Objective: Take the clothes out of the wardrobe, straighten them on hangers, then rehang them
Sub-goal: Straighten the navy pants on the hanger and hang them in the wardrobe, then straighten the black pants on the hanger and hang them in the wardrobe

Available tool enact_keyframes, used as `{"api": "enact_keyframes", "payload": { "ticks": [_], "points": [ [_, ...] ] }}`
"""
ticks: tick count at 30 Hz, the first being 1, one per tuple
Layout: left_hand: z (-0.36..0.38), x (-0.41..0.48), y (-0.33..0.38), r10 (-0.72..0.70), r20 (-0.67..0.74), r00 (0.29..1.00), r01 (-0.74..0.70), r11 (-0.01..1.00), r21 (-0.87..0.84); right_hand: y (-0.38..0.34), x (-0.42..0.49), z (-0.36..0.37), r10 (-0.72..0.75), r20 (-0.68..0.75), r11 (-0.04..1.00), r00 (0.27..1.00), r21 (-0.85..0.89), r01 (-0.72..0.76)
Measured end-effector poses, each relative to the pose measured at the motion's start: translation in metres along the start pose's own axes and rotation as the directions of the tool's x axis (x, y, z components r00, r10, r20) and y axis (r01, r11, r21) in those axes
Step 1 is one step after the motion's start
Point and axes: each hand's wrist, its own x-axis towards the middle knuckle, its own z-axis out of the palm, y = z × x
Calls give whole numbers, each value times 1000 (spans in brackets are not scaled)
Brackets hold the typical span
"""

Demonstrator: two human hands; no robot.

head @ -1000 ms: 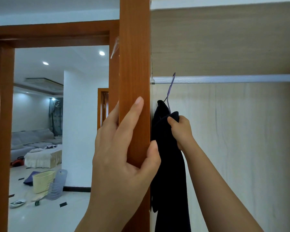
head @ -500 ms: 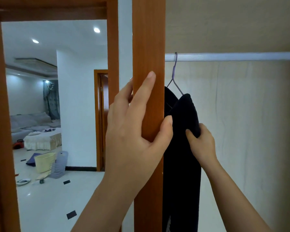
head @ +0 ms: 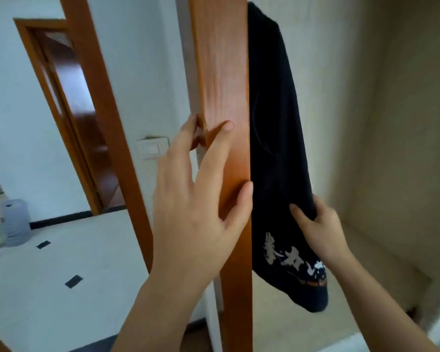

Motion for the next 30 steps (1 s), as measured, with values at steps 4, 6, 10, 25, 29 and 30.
{"api": "enact_keyframes", "payload": {
  "ticks": [4,6,10,25,29,30],
  "points": [
    [9,-42,1,68,-101,993,-76,994,-79,40,-41,-11,149,-22,987,989,-63,-150],
    [17,-59,10,136,-213,968,-159,983,-93,62,-56,-16,195,-3,976,981,-95,-194],
    [43,-83,38,286,-159,945,-314,930,-191,104,-85,-30,309,3,941,951,-148,-305],
    [146,-256,79,88,986,-142,820,569,67,227,-324,-117,837,-242,396,490,-350,-849],
    [140,-294,92,185,926,-329,799,578,168,217,-433,-112,905,-382,134,188,-163,-977],
    [137,-303,92,225,915,-336,777,615,135,211,-457,-105,895,-432,93,107,-53,-994]
  ]
}}
